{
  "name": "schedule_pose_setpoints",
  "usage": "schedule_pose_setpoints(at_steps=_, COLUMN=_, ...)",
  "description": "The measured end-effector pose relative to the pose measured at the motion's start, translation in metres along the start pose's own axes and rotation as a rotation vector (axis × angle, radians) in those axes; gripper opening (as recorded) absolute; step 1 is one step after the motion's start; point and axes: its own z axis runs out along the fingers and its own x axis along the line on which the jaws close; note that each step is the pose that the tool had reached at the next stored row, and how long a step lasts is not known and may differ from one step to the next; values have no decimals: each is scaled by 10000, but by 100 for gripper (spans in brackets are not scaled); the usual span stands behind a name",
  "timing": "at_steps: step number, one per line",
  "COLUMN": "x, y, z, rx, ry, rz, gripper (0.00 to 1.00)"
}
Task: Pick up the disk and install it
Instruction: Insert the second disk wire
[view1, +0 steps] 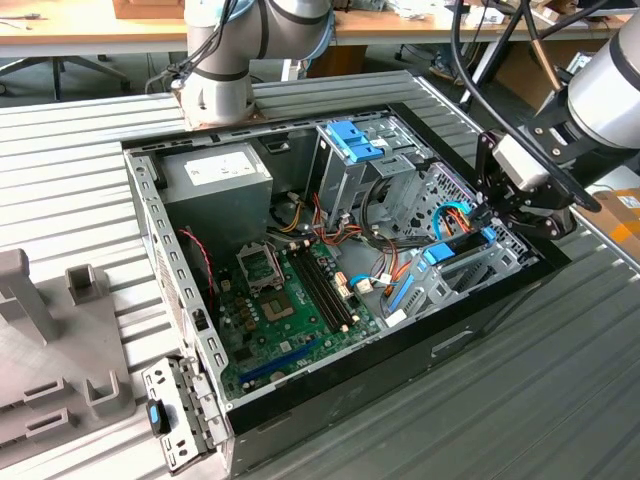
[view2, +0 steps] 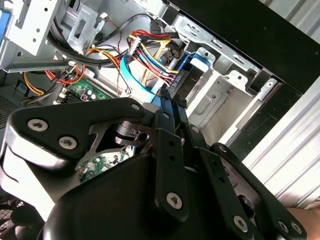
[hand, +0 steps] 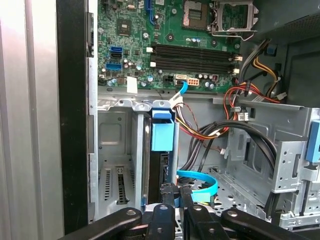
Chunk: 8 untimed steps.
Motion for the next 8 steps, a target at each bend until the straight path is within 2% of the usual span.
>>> schedule_pose_setpoints(at_steps=2, x=7, y=18, z=20, rx=9, ry=-84, rz=8, gripper=16)
schedule_pose_setpoints(at_steps=8, x=9, y=9, z=22, rx=18, ry=-81, rz=48, gripper=16)
